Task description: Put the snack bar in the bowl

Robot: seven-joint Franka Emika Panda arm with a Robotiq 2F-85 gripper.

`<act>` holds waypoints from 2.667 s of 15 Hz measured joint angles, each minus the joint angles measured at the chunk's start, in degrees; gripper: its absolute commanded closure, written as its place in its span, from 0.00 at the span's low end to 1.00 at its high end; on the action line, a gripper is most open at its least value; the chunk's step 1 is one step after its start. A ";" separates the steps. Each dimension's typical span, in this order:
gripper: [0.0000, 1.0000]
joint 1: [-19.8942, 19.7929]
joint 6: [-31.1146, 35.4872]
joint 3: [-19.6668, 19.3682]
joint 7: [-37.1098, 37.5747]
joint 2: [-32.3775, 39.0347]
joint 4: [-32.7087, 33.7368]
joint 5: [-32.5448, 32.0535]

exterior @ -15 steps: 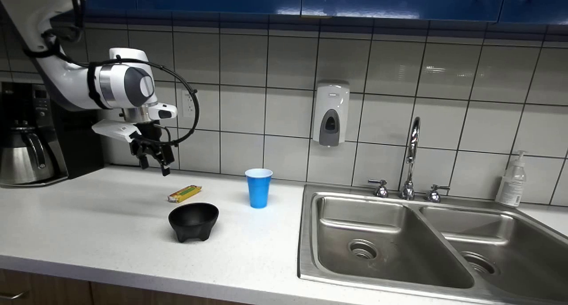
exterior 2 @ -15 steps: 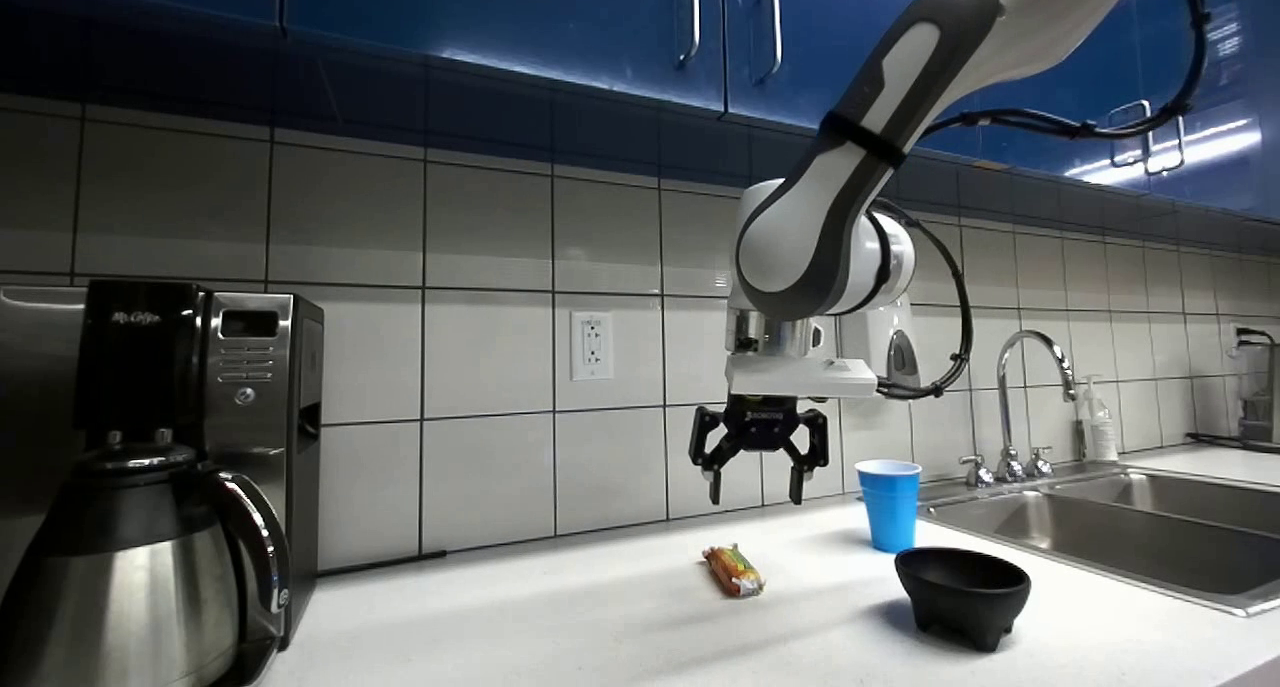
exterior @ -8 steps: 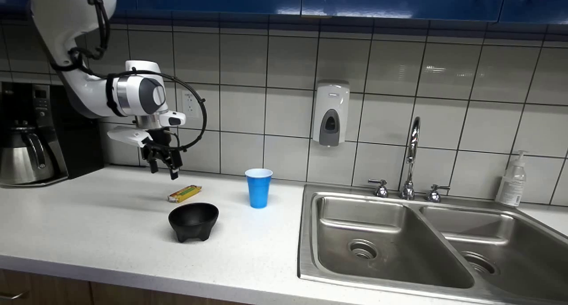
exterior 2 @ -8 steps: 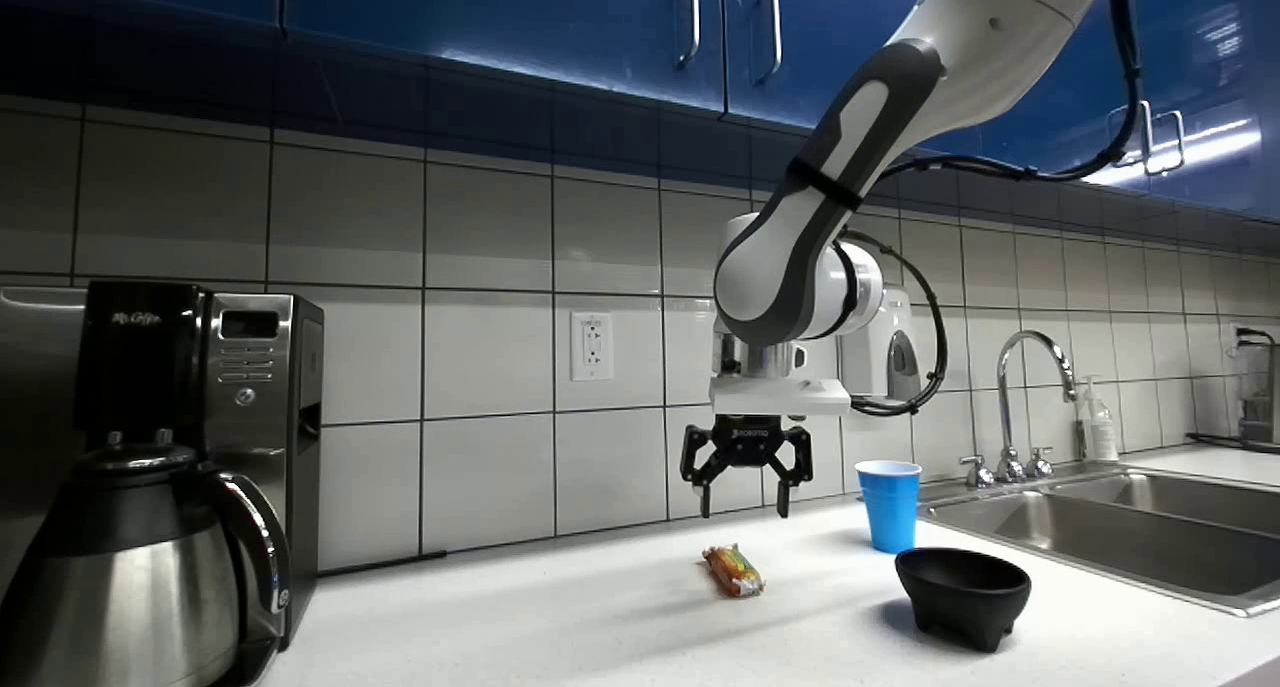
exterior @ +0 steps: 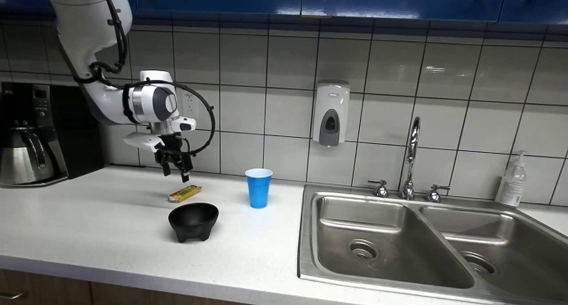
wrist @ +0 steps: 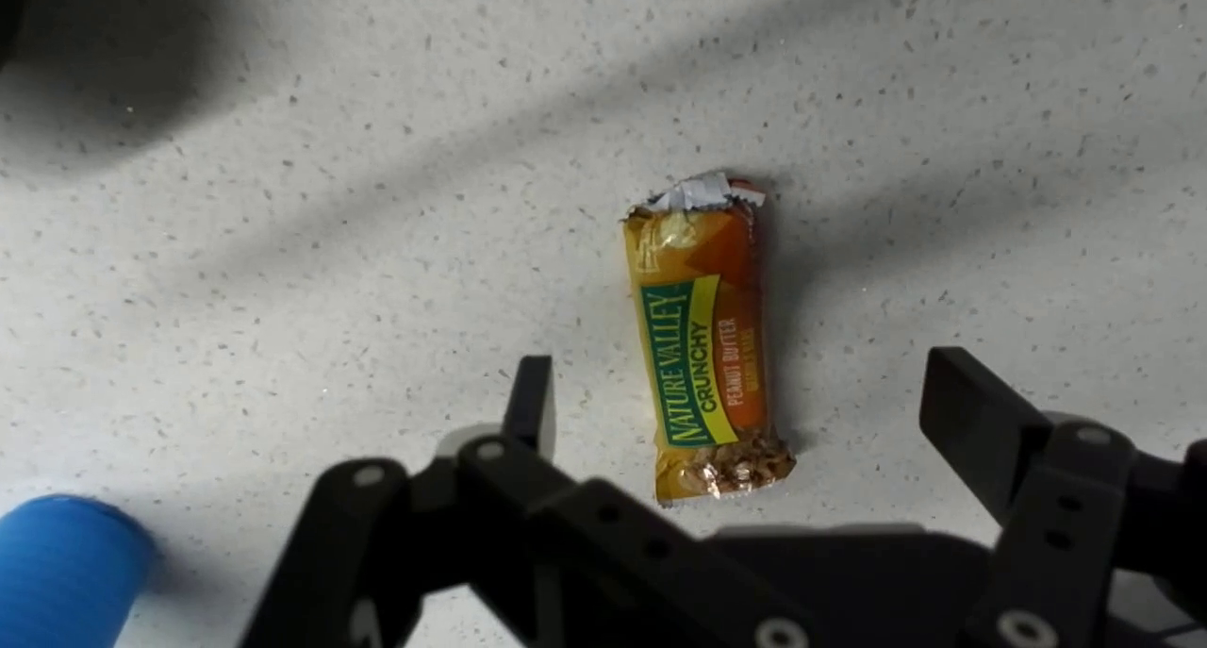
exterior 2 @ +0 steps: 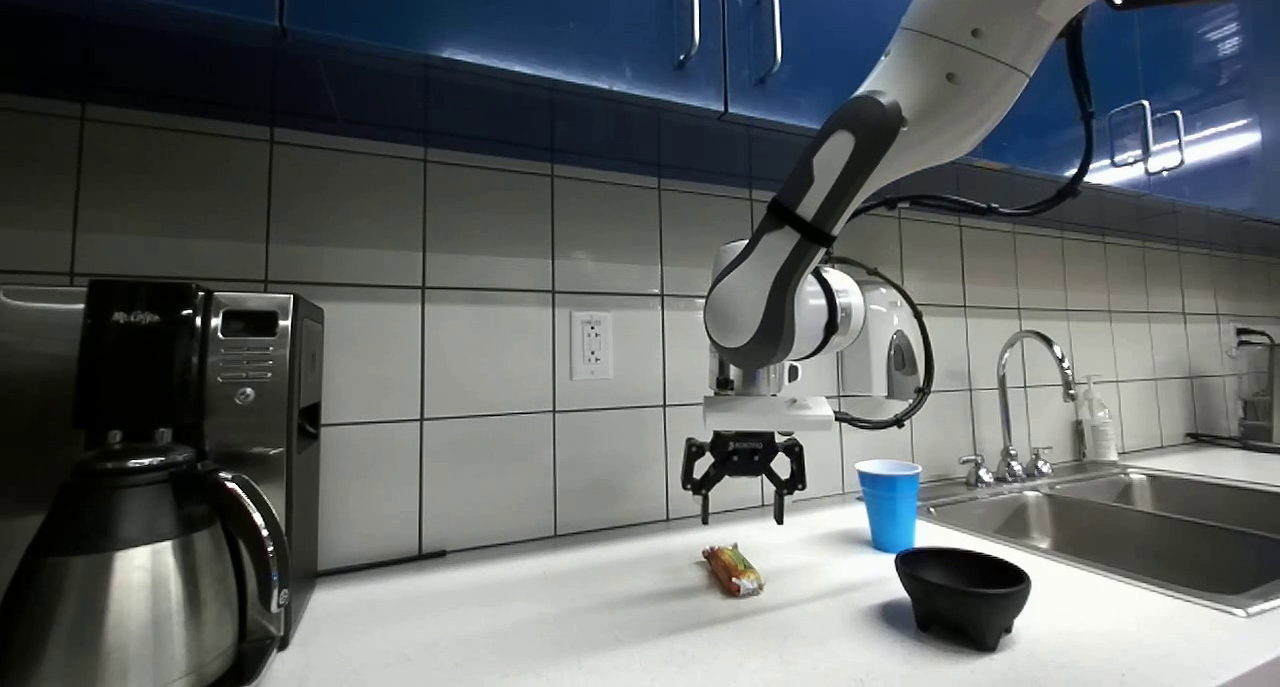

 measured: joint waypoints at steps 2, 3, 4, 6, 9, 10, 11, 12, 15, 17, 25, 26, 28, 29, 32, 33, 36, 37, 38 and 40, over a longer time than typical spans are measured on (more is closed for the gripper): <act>0.00 0.38 -0.18 -0.50 0.00 1.65 1.44 0.08; 0.00 0.56 -0.27 -0.65 0.00 2.45 2.07 0.10; 0.00 0.74 -0.36 -0.78 0.00 3.14 2.66 0.17; 0.00 1.14 -0.52 -1.08 0.00 4.37 3.62 0.48; 0.00 1.28 -0.71 -1.22 0.00 5.67 4.60 1.06; 0.00 1.28 -0.75 -1.26 0.00 5.98 4.77 1.34; 0.00 1.28 -0.77 -1.31 0.00 6.28 4.91 1.55; 0.00 1.28 -0.80 -1.36 0.00 6.53 4.98 1.76; 0.00 1.28 -0.96 -1.61 0.00 7.23 5.21 2.34; 0.00 1.28 -1.01 -1.81 0.00 7.81 5.42 2.56; 0.58 1.29 -1.14 -1.92 0.00 9.48 6.20 2.79; 0.65 1.29 -1.14 -1.92 0.00 9.53 6.27 2.84; 0.80 1.29 -1.14 -1.92 -0.03 9.54 6.36 3.09; 0.82 1.30 -1.13 -1.92 -0.05 9.53 6.42 3.22; 0.82 1.31 -1.13 -1.91 -0.36 9.53 6.50 4.01; 0.82 1.31 -1.13 -1.89 -0.61 9.52 6.49 4.37; 0.82 1.40 -1.05 -1.80 -1.34 9.11 6.30 5.01; 0.82 1.47 -0.99 -1.78 -1.52 8.81 6.15 5.04; 0.82 1.57 -0.95 -1.78 -1.76 8.39 5.91 5.04; 0.82 1.82 -0.81 -1.77 -2.20 7.08 5.01 5.04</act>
